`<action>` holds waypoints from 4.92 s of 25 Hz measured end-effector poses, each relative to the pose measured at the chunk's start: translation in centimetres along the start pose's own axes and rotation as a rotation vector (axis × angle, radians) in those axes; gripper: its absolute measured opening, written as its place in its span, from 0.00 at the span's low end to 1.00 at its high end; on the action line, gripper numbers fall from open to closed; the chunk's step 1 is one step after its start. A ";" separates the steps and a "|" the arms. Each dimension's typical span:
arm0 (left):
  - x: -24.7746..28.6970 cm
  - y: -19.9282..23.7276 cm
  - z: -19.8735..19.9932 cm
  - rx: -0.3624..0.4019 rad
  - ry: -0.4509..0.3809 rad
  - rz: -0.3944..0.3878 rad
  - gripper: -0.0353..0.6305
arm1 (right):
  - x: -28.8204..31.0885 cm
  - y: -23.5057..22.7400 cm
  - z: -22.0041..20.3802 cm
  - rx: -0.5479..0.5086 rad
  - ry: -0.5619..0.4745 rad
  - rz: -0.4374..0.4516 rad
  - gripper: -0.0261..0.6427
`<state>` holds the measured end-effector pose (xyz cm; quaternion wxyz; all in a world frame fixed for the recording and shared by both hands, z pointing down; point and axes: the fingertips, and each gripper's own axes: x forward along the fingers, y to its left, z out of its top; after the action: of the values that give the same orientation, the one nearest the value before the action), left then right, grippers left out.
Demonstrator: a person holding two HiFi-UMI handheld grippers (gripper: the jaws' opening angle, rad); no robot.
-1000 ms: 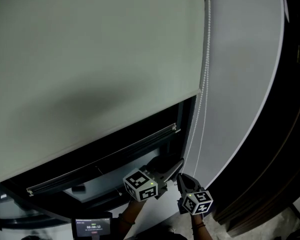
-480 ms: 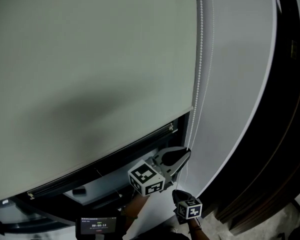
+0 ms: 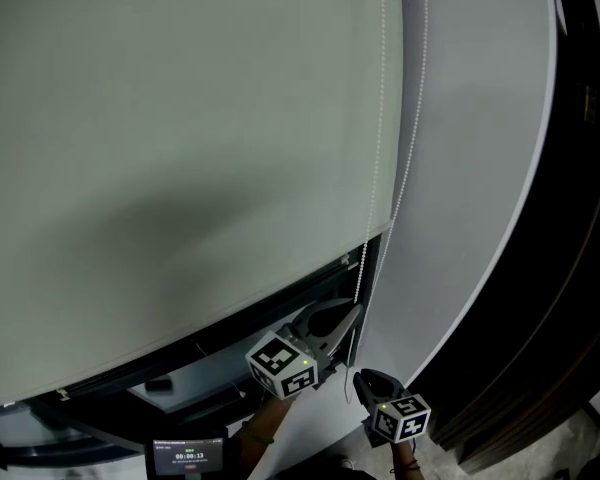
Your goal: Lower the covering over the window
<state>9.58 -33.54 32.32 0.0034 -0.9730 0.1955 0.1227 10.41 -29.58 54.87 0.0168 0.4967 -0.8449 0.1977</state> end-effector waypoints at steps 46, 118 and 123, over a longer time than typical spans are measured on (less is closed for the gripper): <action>-0.6 -1.7 -5.6 -0.093 0.119 -0.063 0.24 | 1.2 -1.6 -2.0 0.083 -0.044 -0.036 0.07; -3.3 -3.7 -3.2 -0.212 0.046 -0.169 0.16 | -1.9 1.7 7.5 0.057 -0.284 0.009 0.07; -10.5 -5.6 -5.6 -0.275 0.090 -0.113 0.16 | -3.8 6.7 5.1 0.064 -0.305 -0.023 0.07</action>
<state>3.70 -24.67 40.01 -0.1317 -0.9783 0.1217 0.1042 7.49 -25.28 47.21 -0.1253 0.5309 -0.8251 0.1469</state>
